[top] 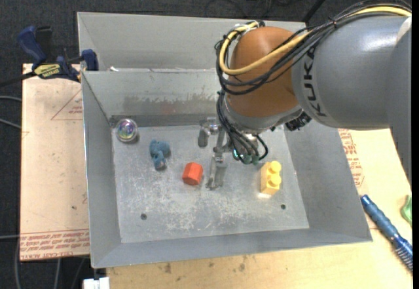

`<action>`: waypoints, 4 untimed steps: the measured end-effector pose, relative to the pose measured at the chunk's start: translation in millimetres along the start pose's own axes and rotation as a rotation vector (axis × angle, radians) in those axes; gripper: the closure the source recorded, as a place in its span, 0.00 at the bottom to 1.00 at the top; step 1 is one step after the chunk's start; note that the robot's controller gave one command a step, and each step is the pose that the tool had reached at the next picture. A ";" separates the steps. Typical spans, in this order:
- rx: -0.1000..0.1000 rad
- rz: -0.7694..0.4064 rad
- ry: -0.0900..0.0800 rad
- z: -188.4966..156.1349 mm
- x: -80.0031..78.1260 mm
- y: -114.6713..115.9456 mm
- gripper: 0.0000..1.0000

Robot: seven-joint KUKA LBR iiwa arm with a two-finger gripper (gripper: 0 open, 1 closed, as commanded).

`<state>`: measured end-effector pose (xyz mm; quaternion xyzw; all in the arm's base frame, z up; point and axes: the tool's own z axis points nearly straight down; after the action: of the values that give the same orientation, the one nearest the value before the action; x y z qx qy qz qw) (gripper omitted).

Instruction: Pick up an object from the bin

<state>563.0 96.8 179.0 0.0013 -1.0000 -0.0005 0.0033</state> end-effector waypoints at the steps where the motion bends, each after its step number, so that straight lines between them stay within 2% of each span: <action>1: -0.002 0.021 -0.007 113.5 -54.9 48.6 0.00; 2: -0.001 0.025 -0.010 108.1 -55.9 46.8 1.00; 3: -0.004 0.055 -0.019 -31.1 -67.3 55.9 1.00; 4: -0.001 0.056 -0.010 -25.6 -65.4 55.3 0.00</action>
Offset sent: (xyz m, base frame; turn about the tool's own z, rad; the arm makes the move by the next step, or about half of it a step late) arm 0.0543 0.0464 -0.1090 0.0254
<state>628.5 152.3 204.2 -0.0265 -0.9996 -0.0010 -0.0017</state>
